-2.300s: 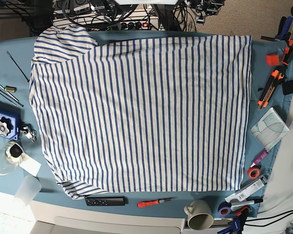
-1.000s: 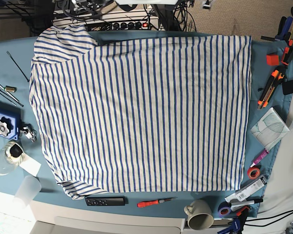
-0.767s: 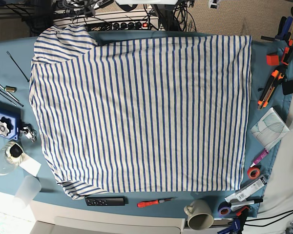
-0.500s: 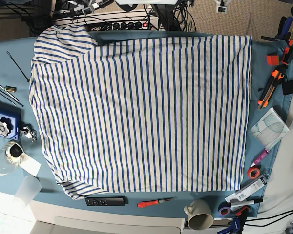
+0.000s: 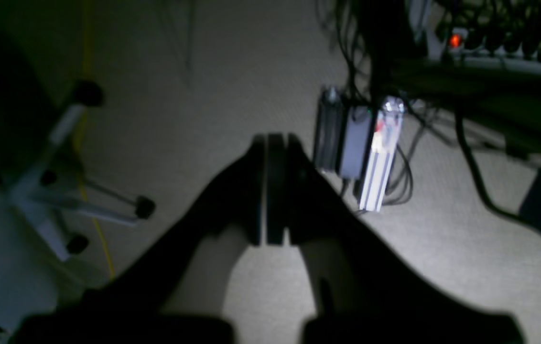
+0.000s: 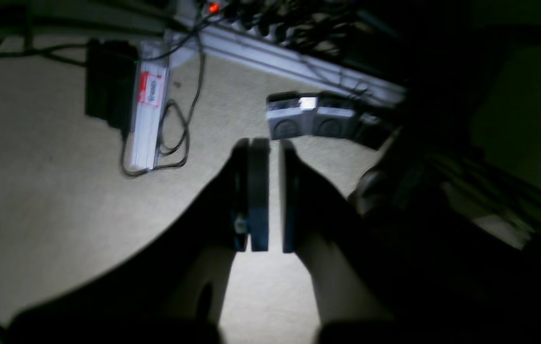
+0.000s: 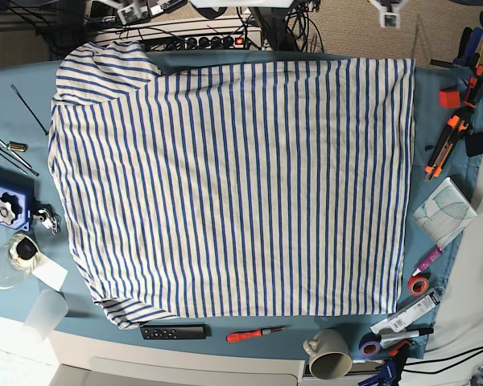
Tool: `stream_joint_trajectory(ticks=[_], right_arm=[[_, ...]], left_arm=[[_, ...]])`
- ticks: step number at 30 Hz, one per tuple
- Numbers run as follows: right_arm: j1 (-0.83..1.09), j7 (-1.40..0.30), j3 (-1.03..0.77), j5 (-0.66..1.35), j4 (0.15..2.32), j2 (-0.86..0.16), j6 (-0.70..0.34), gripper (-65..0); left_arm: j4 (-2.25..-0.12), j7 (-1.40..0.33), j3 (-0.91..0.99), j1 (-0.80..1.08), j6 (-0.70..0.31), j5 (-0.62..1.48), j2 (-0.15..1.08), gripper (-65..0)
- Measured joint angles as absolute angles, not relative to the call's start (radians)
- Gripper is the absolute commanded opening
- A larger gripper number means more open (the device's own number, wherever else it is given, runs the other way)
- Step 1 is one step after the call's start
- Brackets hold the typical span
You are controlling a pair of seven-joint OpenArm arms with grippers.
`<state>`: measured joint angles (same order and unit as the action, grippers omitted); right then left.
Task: Fold the T-shirt properly
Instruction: 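Lower both grippers to the collar-edge corners of the striped shirt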
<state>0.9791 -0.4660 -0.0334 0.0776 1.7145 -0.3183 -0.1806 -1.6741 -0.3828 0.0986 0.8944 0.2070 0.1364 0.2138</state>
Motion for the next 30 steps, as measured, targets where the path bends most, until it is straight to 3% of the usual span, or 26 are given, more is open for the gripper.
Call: stream_joint_trajectory(ticks=[8, 14, 19, 28, 29, 30], right_arm=[[1.018, -0.615, -0.149, 0.166, 1.888, -0.323, -0.183, -61.1], [1.018, -0.745, -0.159, 0.182, 2.064, -0.324, -0.182, -61.1], [1.020, -0.845, -0.160, 0.184, 2.230, -0.322, -0.180, -61.1], [1.021, -0.883, -0.161, 0.155, 2.341, -0.321, -0.184, -60.6], [1.021, -0.883, -0.161, 0.152, 2.341, -0.321, -0.183, -58.5], [1.021, -0.883, -0.161, 0.134, 2.341, -0.320, -0.184, -55.6]], left_arm=[[-1.951, -0.525, 0.226, 1.007, 0.207, 0.140, 0.214, -65.0], [-2.155, -0.542, 0.279, 1.080, 0.207, 0.141, 0.214, -65.0], [-2.318, -0.676, 0.282, 1.089, 0.205, 0.143, 0.214, -65.0], [-2.341, -0.702, 0.283, 1.092, 0.206, 0.038, 0.214, -65.0], [-2.341, -0.703, 0.282, 1.092, 0.205, 0.020, 0.214, -64.2], [-2.341, -0.702, 0.282, 1.091, 0.205, 0.004, 0.214, -58.3]])
